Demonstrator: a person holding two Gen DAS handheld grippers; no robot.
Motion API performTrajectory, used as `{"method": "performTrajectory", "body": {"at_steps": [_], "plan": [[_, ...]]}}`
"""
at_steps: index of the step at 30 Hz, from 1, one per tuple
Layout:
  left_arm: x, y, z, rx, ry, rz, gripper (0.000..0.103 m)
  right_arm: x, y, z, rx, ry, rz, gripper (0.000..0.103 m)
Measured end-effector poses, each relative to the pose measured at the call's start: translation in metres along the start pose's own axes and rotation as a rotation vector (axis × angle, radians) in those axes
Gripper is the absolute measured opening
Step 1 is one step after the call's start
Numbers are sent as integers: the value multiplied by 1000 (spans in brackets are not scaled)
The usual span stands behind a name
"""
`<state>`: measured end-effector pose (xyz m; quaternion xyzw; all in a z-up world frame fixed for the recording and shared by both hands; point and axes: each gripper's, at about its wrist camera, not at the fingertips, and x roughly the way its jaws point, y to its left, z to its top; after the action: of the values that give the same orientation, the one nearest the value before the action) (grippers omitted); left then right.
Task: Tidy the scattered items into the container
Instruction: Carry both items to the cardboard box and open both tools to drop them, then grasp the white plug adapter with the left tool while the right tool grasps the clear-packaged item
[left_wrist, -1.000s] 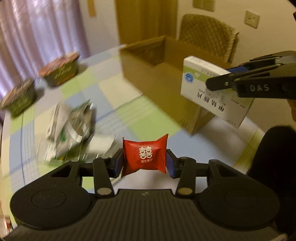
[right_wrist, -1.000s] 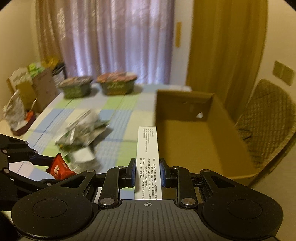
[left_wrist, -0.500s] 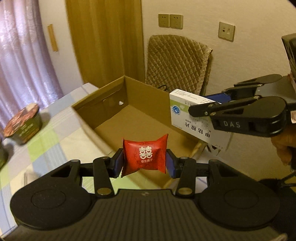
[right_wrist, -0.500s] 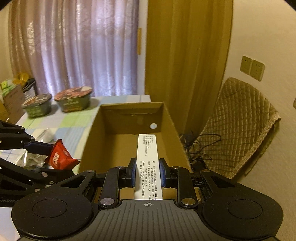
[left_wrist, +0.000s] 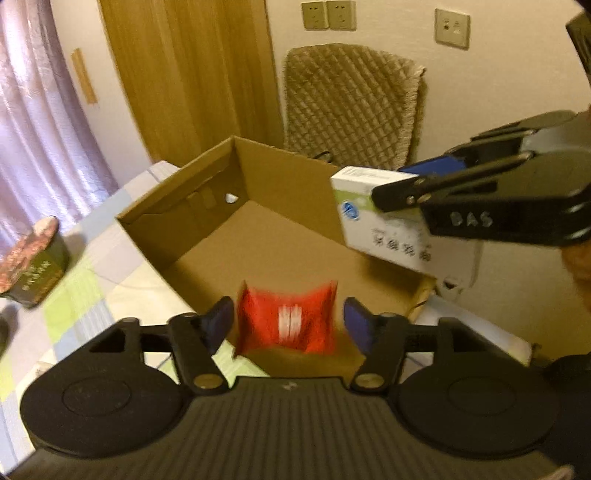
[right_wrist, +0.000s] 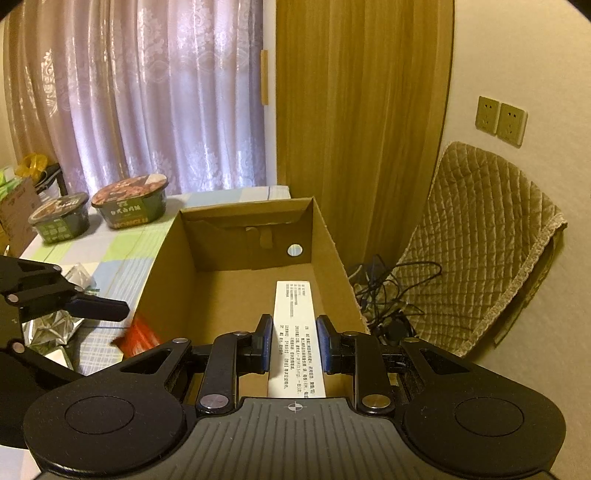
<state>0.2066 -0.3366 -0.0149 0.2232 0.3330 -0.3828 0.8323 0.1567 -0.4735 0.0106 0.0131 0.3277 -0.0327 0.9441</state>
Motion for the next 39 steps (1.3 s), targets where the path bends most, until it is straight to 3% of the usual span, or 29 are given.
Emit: {"method": "performTrajectory", "body": {"at_steps": [17,18,19,20,29,39], "plan": [[-26,24,-25,-78,-7,19,64,22,22,7,-85,8,27,31],[-27,25,-26,-81,-6,18,65,24,23,7,-85,5,25,43],[-28,25,-28,-84,-5,18,65,23,22,7,-73,-5,26,84],[-30,26,-29,-86,-4,20,65,21,20,7,-54,-25,34,95],[-47,36,-59,-151,15,48,70,-7,17,-14,13,-28,26,95],[-79,39,-99,-218,45,83,73,-42,43,-49,37,-13,42,95]]}}
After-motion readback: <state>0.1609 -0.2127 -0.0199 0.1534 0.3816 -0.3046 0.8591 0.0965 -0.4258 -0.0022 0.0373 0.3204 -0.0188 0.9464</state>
